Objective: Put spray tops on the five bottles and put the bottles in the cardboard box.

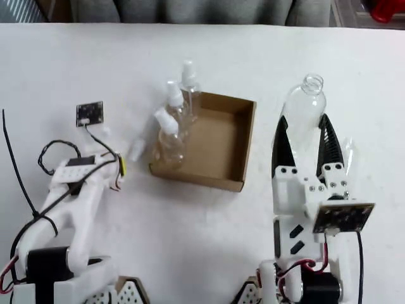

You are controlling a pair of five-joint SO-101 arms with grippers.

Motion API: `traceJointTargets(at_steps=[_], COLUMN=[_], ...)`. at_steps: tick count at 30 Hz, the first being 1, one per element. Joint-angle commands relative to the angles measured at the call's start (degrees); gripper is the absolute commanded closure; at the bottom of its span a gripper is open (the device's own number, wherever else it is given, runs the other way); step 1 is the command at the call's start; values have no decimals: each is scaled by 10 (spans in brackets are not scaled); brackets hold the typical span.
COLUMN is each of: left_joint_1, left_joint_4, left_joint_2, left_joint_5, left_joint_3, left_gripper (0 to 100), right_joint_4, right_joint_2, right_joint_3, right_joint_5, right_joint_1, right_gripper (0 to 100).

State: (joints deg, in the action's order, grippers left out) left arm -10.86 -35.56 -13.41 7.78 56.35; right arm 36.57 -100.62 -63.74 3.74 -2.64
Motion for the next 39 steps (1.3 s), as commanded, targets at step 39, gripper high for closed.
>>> traceJointTargets(at_steps=[39], left_joint_1=[0], left_joint_4=[32], left_joint_2=[-28], left_joint_5=[-5], left_joint_3=[3], left_gripper=[977], right_joint_4=[220], right_joint_2=[436], right_joint_3=[25], right_joint_5=[79], right_joint_1=[145], right_gripper=[979])
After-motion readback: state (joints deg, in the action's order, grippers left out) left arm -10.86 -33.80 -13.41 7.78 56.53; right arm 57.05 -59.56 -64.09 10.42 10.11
